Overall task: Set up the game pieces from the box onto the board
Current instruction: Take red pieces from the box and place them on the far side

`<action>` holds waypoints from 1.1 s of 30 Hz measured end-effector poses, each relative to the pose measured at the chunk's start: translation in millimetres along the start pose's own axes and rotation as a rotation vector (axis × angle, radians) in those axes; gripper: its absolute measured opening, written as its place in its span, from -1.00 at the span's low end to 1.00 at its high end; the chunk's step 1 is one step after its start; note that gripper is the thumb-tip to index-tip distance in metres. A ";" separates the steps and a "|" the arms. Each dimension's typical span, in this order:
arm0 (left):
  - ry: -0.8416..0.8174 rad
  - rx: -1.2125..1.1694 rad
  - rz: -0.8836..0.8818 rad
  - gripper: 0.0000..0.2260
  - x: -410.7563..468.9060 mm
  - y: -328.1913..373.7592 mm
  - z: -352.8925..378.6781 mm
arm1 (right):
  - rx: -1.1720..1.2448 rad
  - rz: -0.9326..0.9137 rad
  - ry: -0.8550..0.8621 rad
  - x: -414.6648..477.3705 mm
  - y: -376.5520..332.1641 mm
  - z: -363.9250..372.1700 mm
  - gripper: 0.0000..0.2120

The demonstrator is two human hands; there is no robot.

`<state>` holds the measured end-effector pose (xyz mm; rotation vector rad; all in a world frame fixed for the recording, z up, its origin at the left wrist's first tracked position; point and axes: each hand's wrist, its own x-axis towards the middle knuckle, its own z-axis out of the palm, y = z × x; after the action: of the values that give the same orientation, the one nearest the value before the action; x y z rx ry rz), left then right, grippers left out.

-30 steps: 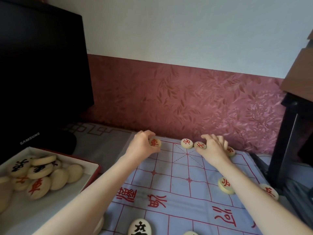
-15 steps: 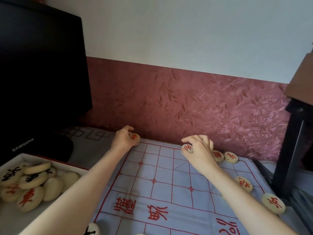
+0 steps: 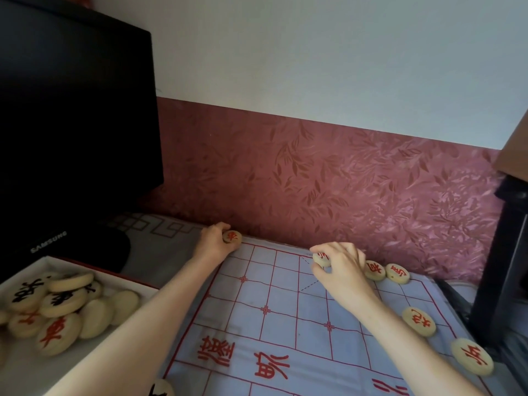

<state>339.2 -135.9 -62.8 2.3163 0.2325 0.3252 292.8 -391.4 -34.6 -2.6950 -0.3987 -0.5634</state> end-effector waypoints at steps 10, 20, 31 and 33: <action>-0.060 -0.094 -0.058 -0.42 3.0 4.7 -11.9 | 0.012 0.042 -0.050 0.2 -13.6 -4.2 -0.75; -0.122 -0.211 -0.005 -0.70 -17.3 13.2 -66.8 | 0.157 0.067 -0.232 -3.2 -71.0 -26.2 -0.69; 0.022 -0.073 0.107 -0.78 -74.9 -17.0 -152.7 | 0.368 -0.074 -0.402 -27.1 -145.4 -22.8 -0.70; 0.015 0.026 0.101 -0.75 -95.1 -36.1 -158.6 | 0.355 -0.139 -0.450 -32.3 -164.0 -18.4 -0.68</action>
<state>198.3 -28.9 2.0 2.3569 0.1284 0.3927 202.5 -258.1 14.0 -2.4382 -0.7318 0.0884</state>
